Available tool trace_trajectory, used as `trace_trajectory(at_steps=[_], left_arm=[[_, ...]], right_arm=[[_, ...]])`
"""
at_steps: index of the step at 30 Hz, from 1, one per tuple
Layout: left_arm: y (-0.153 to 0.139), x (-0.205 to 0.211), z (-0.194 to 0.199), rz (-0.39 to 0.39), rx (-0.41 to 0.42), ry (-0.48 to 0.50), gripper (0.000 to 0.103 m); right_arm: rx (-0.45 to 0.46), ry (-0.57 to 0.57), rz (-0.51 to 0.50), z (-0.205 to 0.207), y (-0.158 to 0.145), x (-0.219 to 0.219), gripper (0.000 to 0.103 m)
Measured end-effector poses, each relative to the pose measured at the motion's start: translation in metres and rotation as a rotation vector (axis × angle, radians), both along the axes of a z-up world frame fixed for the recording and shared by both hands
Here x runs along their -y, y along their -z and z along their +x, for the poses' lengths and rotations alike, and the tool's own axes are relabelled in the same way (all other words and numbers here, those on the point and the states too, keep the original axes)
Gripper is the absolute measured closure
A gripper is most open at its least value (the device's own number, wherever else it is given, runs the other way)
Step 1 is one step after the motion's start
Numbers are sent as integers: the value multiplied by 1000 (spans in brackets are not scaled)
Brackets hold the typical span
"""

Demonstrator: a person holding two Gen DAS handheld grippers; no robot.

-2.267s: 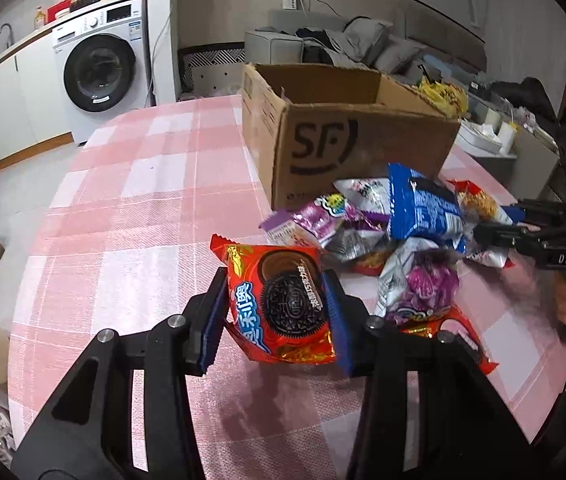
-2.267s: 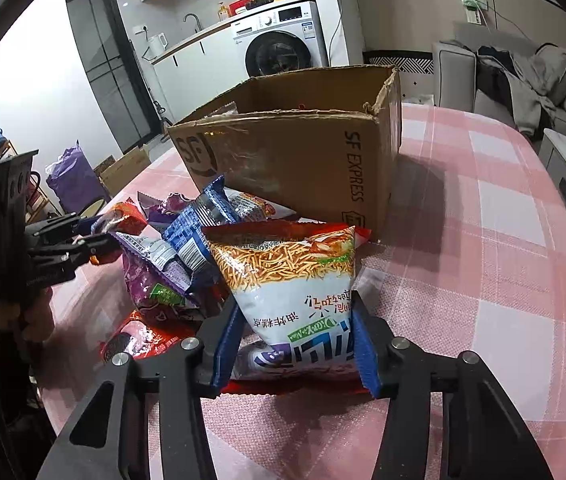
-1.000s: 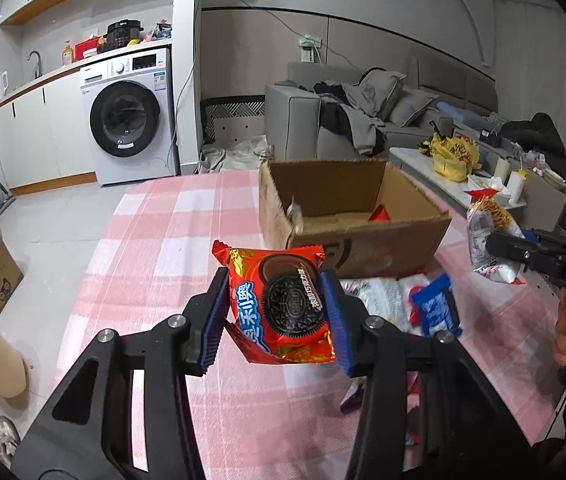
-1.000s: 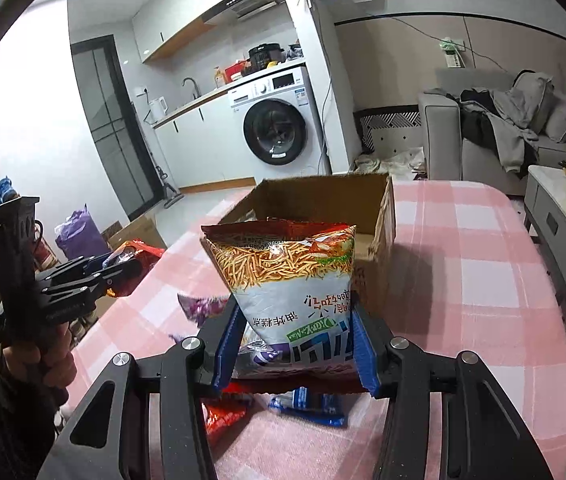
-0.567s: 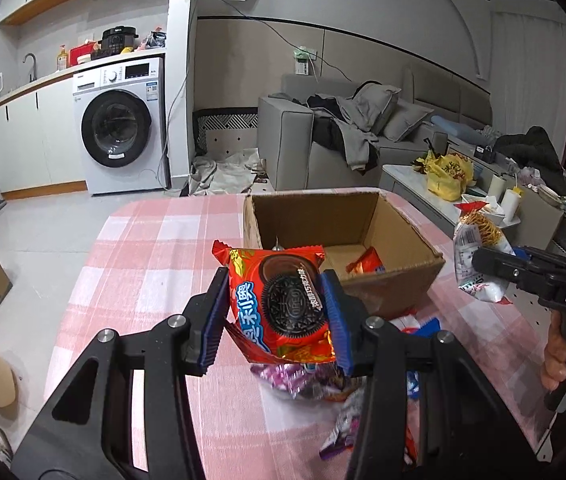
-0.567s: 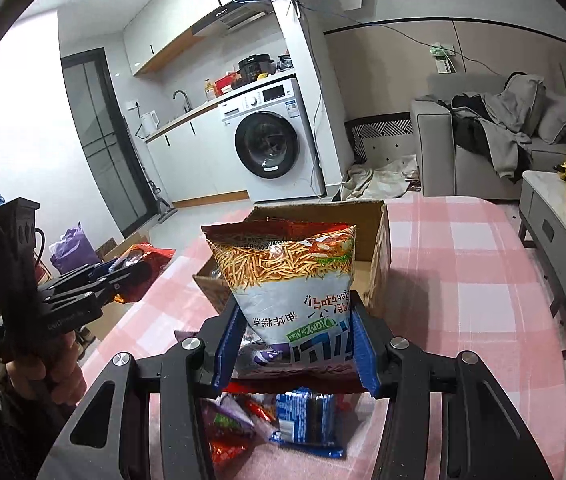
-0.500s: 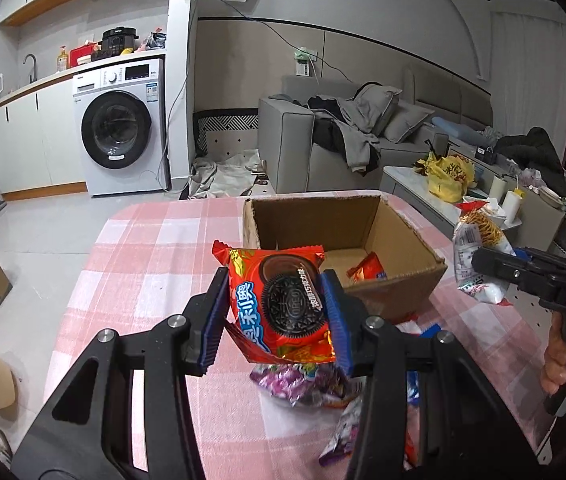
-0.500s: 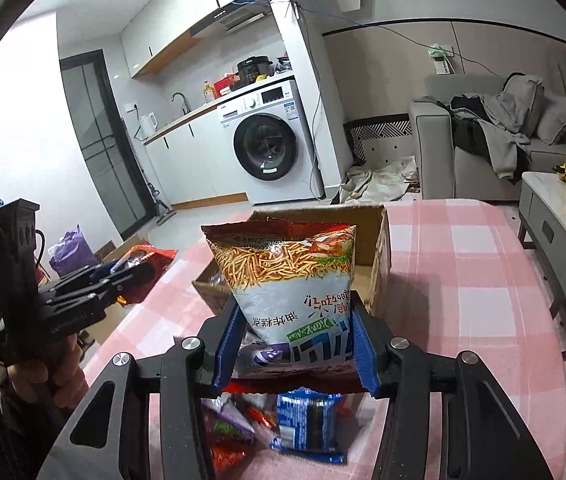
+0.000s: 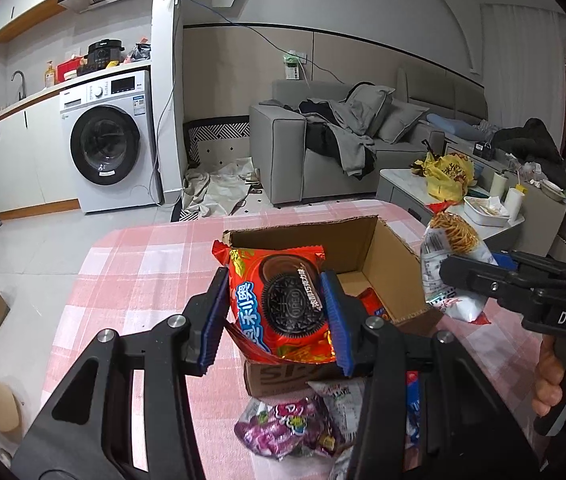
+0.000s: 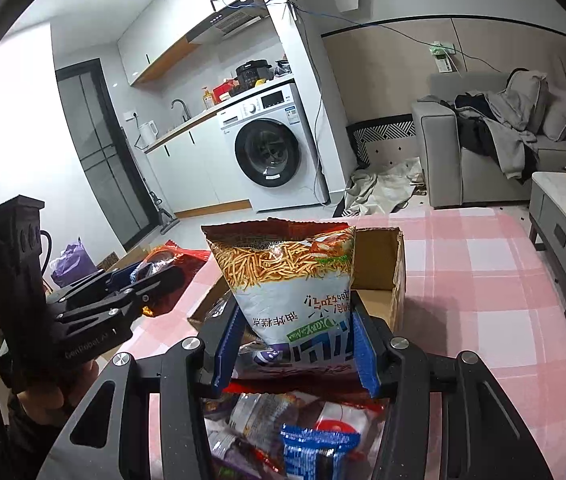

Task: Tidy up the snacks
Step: 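Carry both snacks into the cardboard box and open both tools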

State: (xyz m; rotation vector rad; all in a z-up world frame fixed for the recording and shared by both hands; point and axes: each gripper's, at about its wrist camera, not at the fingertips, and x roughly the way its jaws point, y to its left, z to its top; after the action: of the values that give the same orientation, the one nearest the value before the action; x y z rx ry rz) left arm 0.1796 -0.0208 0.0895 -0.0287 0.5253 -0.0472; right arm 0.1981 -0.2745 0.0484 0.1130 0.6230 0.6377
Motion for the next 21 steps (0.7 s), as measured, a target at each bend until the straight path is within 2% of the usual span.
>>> trace_trajectory(at_steps=[14, 21], left_arm=[[34, 9, 63, 0, -52, 13, 61], [49, 6, 80, -2, -65, 5, 61]], right_arm=[[-46, 8, 2, 51, 20, -14, 53], [-67, 14, 5, 64, 28, -18, 53]])
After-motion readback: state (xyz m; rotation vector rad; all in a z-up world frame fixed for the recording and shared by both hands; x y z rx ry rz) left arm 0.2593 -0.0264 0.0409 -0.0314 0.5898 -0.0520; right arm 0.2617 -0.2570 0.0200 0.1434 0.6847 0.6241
